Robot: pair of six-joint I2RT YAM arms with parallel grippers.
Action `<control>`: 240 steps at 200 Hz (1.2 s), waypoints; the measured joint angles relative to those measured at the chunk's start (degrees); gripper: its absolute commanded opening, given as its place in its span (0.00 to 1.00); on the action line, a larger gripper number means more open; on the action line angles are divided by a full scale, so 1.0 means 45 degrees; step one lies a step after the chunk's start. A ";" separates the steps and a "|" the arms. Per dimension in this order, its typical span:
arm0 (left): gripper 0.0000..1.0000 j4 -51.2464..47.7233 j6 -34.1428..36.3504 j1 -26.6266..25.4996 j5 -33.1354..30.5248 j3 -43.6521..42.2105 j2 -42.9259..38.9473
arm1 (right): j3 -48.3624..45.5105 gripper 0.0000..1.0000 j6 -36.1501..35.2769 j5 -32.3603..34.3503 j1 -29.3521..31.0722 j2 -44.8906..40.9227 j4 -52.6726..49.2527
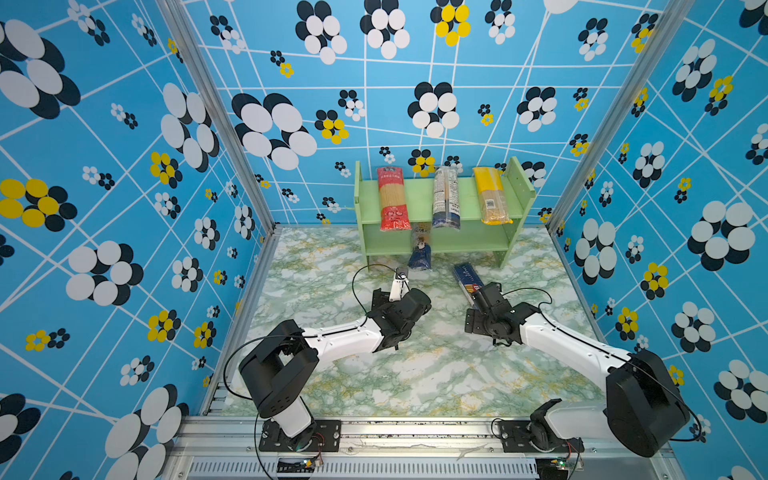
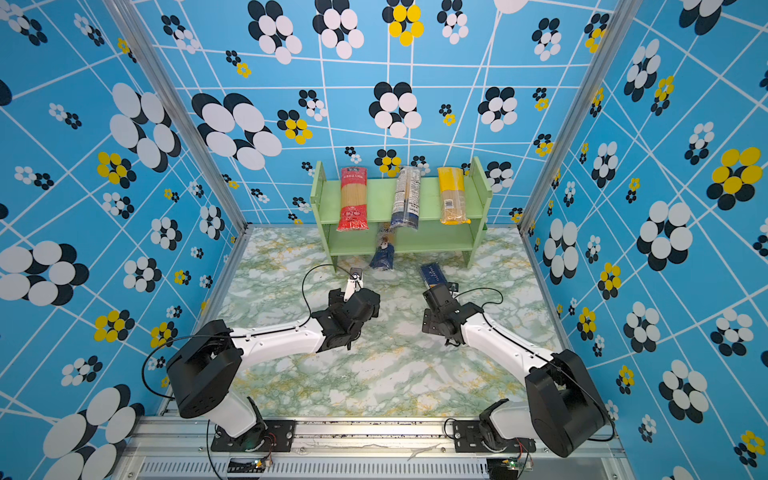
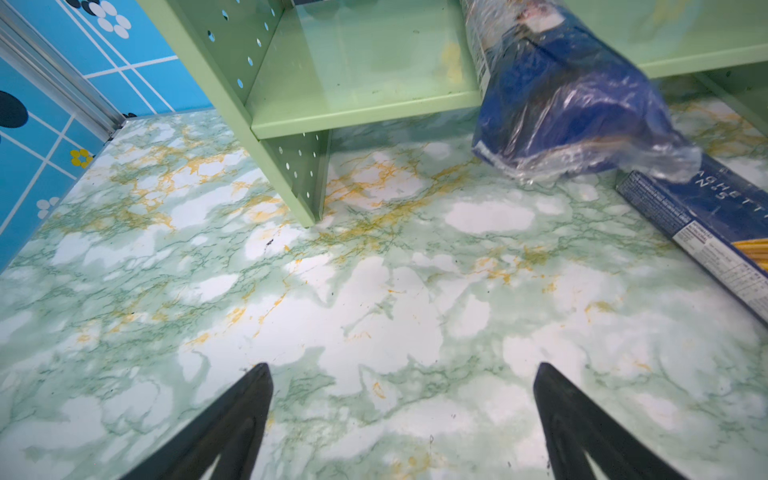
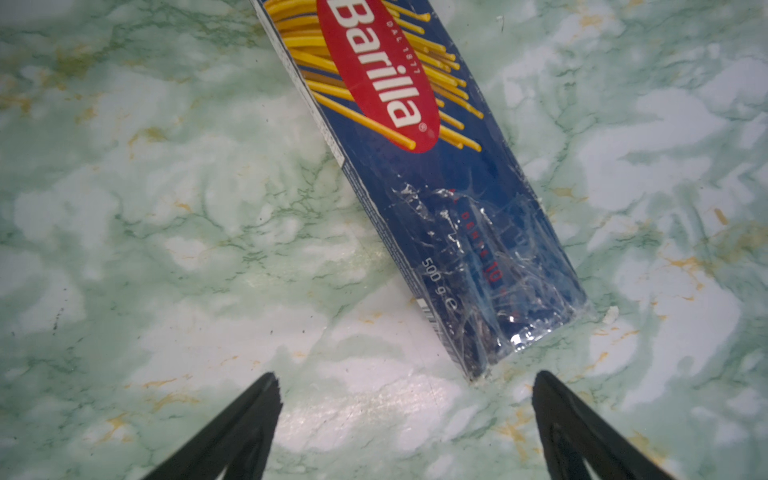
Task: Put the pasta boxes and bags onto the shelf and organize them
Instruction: 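Withdraw the left gripper from the shelf while the right gripper rotates over the Barilla box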
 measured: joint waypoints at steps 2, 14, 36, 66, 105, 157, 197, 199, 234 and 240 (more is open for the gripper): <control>0.99 0.0000 0.0000 0.0000 0.0010 -0.0039 -0.0029 | 0.0000 0.98 -0.0005 0.0019 0.0000 0.0000 0.0000; 0.99 0.0015 0.0000 0.0000 0.0151 -0.0374 -0.0272 | 0.0000 0.98 -0.0005 0.0112 -0.0063 0.0000 -0.0024; 0.99 0.0170 0.0049 0.0000 0.0525 -0.0942 -0.0675 | 0.0000 0.99 0.0000 0.0228 -0.0408 -0.0024 -0.0155; 0.99 0.0743 0.0058 0.0029 0.1273 -0.1617 -0.0869 | 0.0010 0.99 0.0112 0.0393 -0.1467 -0.0345 -0.0486; 0.99 0.1078 0.0039 0.0209 0.2035 -0.2045 -0.0869 | 0.0350 0.99 0.0374 0.0534 -0.3031 -0.0384 -0.1049; 0.99 0.1749 0.0034 0.0583 0.3021 -0.2565 -0.0874 | 0.1807 0.99 0.0325 0.0748 -0.4512 0.1064 -0.1345; 0.99 0.2079 -0.0053 0.1049 0.3847 -0.2924 -0.0928 | 0.2637 0.99 0.0010 0.0767 -0.4687 0.2754 -0.1608; 0.99 0.2089 -0.0063 0.1069 0.3881 -0.2943 -0.0942 | 0.2642 0.99 0.0005 0.0767 -0.4687 0.2817 -0.1608; 0.99 0.2176 -0.0058 0.1331 0.4289 -0.3172 -0.1273 | 0.2657 0.98 -0.0102 0.0622 -0.4692 0.3492 -0.1676; 0.99 0.2181 -0.0058 0.1365 0.4323 -0.3211 -0.1341 | 0.2657 0.98 -0.0136 0.0593 -0.4697 0.3517 -0.1671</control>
